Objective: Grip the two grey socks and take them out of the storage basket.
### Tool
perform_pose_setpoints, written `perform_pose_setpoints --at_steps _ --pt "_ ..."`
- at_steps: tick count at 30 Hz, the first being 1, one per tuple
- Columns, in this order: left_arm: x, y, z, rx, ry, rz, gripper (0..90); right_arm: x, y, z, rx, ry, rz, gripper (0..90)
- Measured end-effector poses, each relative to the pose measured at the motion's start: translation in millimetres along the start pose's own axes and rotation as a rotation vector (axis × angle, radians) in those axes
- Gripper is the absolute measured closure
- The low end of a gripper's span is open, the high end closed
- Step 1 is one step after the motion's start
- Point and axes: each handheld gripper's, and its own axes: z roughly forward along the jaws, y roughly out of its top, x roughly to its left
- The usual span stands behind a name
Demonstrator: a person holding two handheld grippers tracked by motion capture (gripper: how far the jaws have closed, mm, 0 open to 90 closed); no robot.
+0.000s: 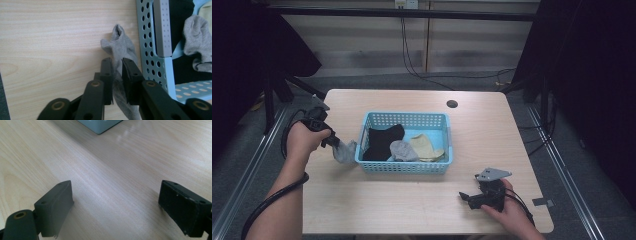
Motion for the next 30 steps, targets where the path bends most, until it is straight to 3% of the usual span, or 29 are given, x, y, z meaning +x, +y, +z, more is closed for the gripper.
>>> perform_pose_setpoints --at_steps 8,15,18,30 --pt "-3.7 1.1 -4.9 -0.026 0.005 0.031 64.0 0.0 0.0 0.0 0.000 0.000 0.000 11.6" --pt "-15.6 7.3 -12.6 -0.045 0.003 0.056 50.9 0.0 0.0 0.0 0.000 0.000 0.000 11.7" --pt "-22.7 10.6 -13.9 -0.045 0.000 0.075 44.7 0.0 0.0 0.0 0.000 0.000 0.000 11.7" --pt "-60.5 23.9 -10.2 -0.037 -0.021 0.142 36.6 0.0 0.0 0.0 0.000 0.000 0.000 11.7"
